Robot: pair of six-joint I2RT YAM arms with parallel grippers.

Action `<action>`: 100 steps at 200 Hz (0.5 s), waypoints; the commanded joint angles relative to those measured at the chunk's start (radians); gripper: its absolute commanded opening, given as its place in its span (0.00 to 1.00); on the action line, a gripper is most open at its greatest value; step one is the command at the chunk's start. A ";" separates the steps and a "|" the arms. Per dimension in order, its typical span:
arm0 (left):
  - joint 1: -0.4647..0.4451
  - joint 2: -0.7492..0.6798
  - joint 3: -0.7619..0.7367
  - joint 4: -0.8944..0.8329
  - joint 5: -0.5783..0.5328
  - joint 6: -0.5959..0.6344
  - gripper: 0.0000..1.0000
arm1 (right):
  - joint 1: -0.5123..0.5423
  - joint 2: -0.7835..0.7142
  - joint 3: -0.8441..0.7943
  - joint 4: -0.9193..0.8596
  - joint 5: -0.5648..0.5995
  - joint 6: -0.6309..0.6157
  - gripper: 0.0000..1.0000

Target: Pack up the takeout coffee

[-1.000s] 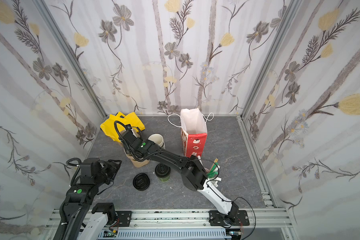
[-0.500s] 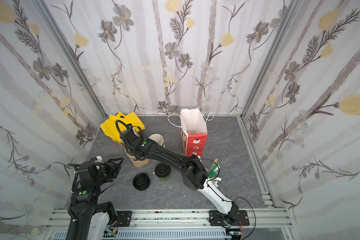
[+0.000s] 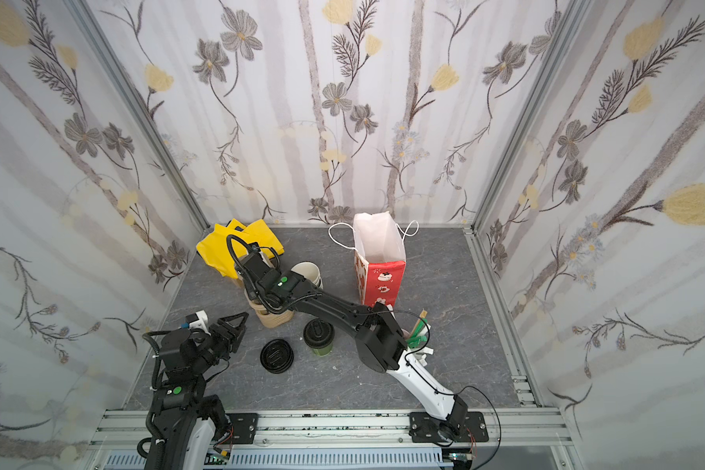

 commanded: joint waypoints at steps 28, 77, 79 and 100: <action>0.001 -0.013 -0.033 0.147 0.009 -0.082 0.60 | -0.001 -0.002 0.002 0.020 -0.005 0.012 0.21; 0.001 0.021 -0.046 0.217 0.010 -0.095 0.62 | -0.001 -0.004 0.004 0.018 -0.005 0.011 0.21; 0.000 0.024 -0.046 0.219 0.010 -0.095 0.62 | -0.001 -0.004 0.004 0.018 -0.004 0.012 0.21; 0.000 0.044 -0.057 0.265 0.012 -0.111 0.62 | -0.001 -0.004 0.003 0.019 -0.006 0.012 0.22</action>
